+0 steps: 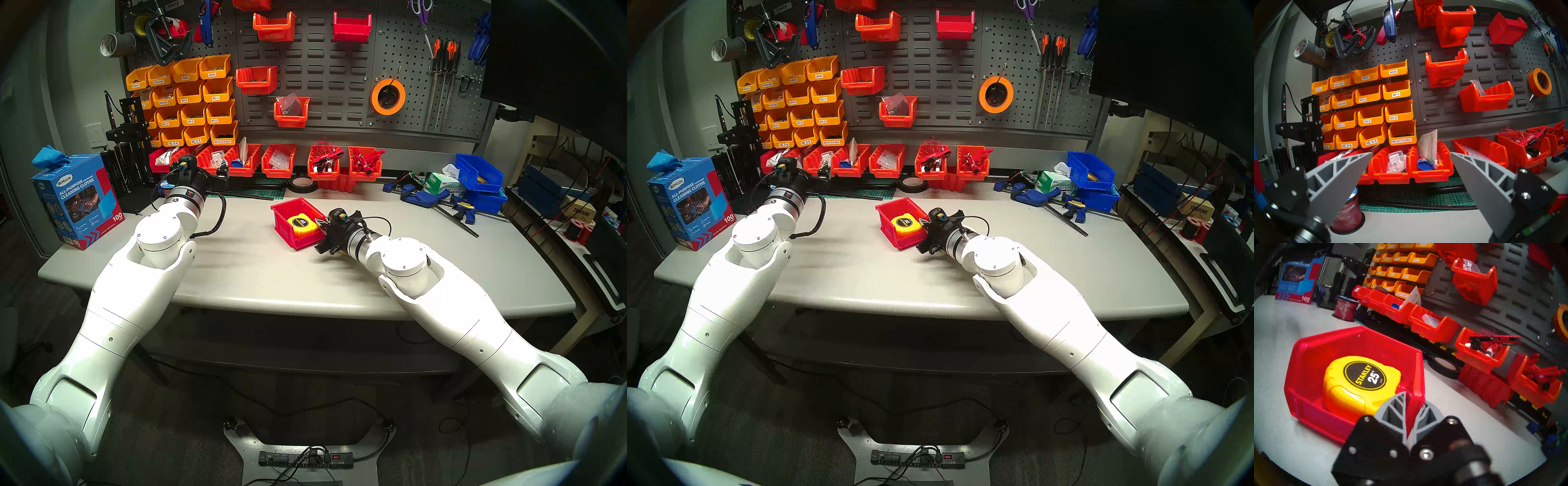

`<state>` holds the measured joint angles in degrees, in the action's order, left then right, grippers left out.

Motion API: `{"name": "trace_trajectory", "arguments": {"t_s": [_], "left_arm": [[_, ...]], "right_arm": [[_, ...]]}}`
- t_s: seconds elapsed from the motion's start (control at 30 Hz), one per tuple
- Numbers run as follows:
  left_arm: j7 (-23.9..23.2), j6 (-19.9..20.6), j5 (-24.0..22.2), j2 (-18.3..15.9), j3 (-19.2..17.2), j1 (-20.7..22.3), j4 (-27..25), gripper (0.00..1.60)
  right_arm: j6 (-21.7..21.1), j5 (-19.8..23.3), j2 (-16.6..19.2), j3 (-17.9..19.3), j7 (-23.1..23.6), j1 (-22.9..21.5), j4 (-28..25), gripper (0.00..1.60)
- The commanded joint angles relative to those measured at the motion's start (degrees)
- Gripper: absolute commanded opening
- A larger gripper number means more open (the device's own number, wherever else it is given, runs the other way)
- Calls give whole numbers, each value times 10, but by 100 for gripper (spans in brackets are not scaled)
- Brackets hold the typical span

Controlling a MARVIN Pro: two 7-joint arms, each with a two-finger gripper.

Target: Take out tools from the storage box

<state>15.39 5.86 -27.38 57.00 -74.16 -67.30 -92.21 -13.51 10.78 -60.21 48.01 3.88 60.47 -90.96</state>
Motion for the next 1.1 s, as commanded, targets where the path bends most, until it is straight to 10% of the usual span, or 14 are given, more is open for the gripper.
{"name": "trace_trajectory", "arguments": {"t_s": [0.0, 1.07], "left_arm": [[0, -1, 0, -1, -4, 8, -4, 160], [0, 0, 0, -1, -4, 9, -4, 160]], "right_arm": [[35, -86, 27, -20, -27, -32, -9, 0], [129, -250, 46, -60, -77, -68, 9, 0]]}}
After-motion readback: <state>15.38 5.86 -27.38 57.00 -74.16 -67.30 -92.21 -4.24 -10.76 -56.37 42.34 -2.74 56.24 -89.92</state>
